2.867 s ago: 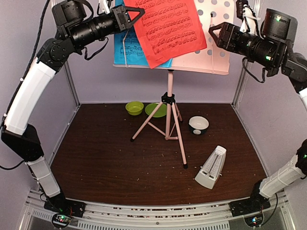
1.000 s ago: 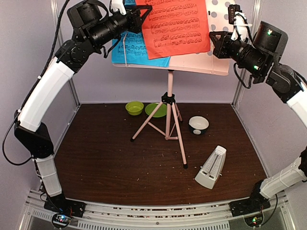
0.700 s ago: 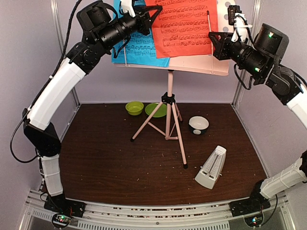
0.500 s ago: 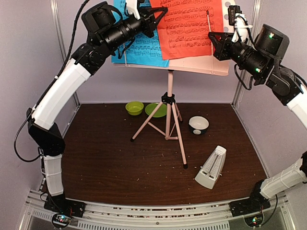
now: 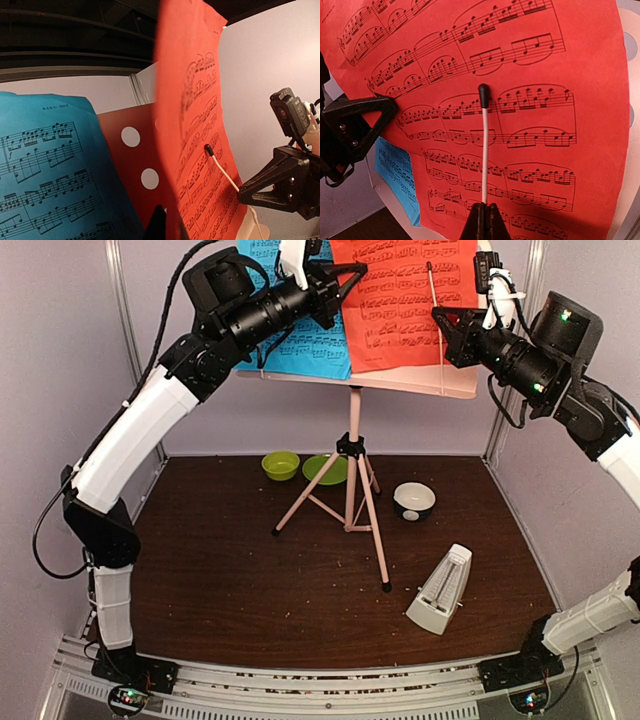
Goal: Set up the instrument practice props
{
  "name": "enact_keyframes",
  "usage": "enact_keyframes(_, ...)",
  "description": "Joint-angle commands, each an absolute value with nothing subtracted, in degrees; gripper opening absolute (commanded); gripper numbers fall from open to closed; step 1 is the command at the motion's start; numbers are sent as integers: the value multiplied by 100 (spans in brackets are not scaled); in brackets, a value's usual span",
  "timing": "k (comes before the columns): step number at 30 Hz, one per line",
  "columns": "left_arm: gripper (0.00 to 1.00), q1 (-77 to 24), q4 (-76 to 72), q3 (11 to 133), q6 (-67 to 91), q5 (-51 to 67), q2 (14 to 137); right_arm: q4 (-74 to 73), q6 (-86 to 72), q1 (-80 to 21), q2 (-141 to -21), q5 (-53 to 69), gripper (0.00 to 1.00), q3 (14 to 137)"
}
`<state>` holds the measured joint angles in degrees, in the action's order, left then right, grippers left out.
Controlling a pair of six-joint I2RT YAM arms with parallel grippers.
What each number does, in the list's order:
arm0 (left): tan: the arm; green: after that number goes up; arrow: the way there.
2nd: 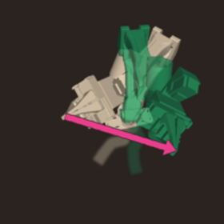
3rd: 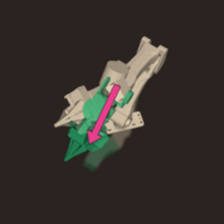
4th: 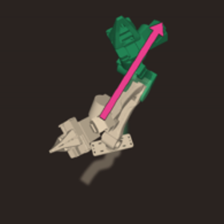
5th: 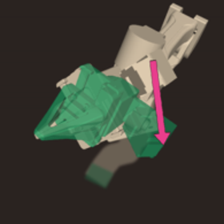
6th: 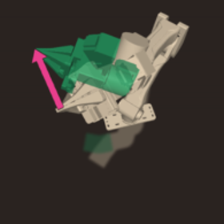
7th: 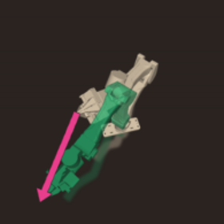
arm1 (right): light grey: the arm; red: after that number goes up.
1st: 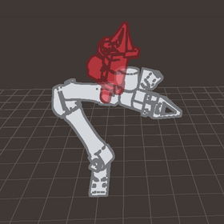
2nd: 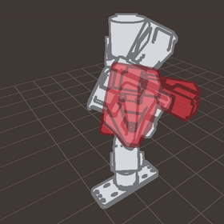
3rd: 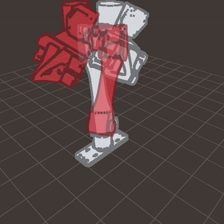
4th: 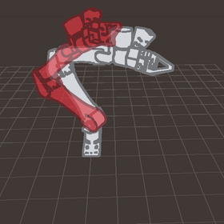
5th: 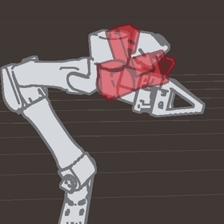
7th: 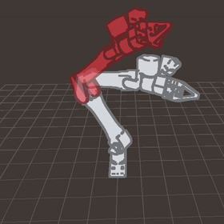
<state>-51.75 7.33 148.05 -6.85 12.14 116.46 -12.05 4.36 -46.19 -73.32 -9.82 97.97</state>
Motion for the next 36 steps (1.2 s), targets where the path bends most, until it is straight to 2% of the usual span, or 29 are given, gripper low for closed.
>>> enact_keyframes(1,0,-5237,554,14968,-956,1163,11784,-1279,440,-4586,-7291,-790,0,9701)
enact_keyframes(3,0,-5238,590,14973,-992,1204,11786,-1262,436,-4586,-7270,-776,0,9671)
enact_keyframes(16,29,-5282,499,14985,-1116,1025,11777,-1239,431,-4530,-7278,-721,0,9624)
enact_keyframes(24,30,-5283,396,14959,-1054,1009,11770,-1200,328,-4472,-7260,-903,0,9571)
enact_keyframes(28,33,-5282,417,14957,-1059,1033,11743,-1140,252,-4453,-7276,-967,10,9563)
enact_keyframes(30,37,-5281,462,14952,-1071,1001,11709,-1110,223,-4447,-7277,-966,19,9554)
enact_keyframes(33,43,-5282,503,14841,-1071,907,11570,-1099,211,-4440,-7277,-965,28,9562)
enact_keyframes(36,55,-5314,441,14511,-1097,830,11326,-1100,197,-4430,-7248,-967,36,9577)
